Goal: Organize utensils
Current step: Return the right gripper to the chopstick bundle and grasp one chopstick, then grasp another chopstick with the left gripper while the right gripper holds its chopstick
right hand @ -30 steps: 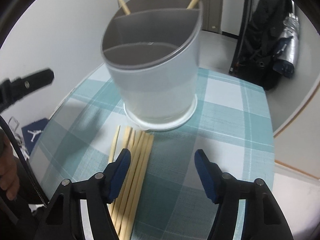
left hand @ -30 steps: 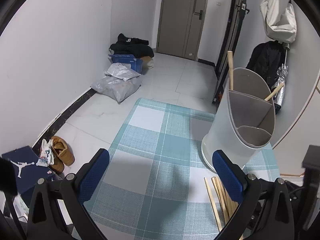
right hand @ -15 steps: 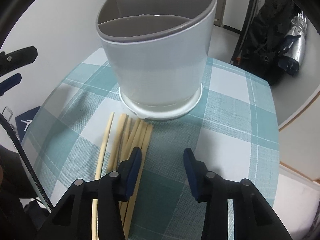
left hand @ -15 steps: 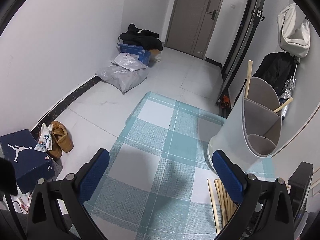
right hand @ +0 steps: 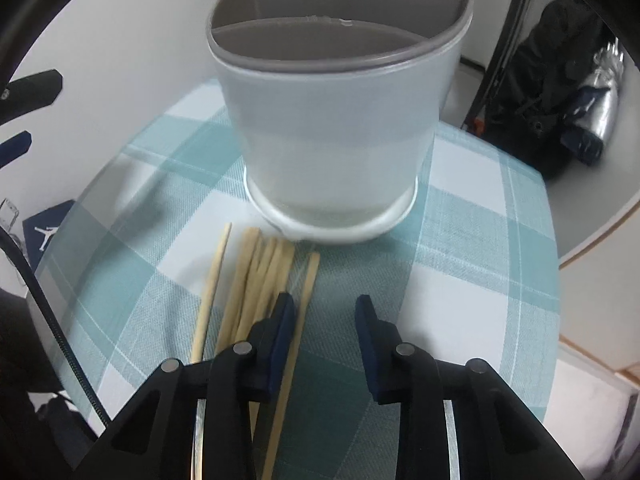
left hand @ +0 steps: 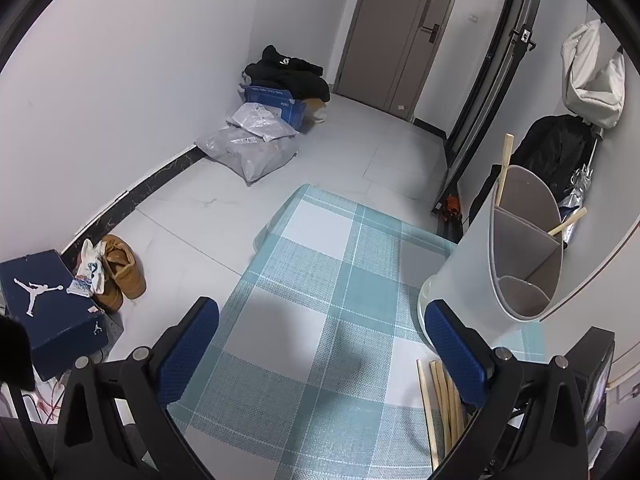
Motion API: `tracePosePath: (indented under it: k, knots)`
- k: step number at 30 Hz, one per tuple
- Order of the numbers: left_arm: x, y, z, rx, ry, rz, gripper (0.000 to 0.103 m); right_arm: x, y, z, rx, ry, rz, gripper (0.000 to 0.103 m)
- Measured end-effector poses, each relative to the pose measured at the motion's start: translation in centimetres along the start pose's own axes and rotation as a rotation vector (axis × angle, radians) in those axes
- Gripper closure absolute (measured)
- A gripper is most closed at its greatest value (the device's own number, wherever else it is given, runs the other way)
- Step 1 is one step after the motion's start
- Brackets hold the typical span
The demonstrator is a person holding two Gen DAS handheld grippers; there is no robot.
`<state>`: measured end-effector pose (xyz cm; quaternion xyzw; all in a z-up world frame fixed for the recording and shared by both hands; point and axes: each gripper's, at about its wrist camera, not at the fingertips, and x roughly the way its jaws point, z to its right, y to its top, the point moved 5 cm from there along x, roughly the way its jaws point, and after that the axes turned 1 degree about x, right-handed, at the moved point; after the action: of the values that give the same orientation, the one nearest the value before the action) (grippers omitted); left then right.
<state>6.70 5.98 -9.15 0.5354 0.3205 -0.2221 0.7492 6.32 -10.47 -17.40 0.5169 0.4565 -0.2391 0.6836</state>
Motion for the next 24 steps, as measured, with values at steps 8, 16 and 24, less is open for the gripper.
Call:
tracePosePath:
  k: [8, 16, 24]
  knots:
    - [0.5, -0.1, 0.0, 0.014, 0.004, -0.019, 0.002, 1.0, 1.5, 0.4, 0.009, 0.022, -0.028, 0.073]
    - [2.0, -1.6, 0.3, 0.030, -0.022, -0.106, 0.002, 1.4, 1.8, 1.4, 0.020, 0.048, -0.032, 0.082]
    - [3.4, -3.3, 2.3, 0.095, -0.034, -0.185, 0.002, 0.9, 1.0, 4.2, 0.152, 0.147, -0.013, 0.097]
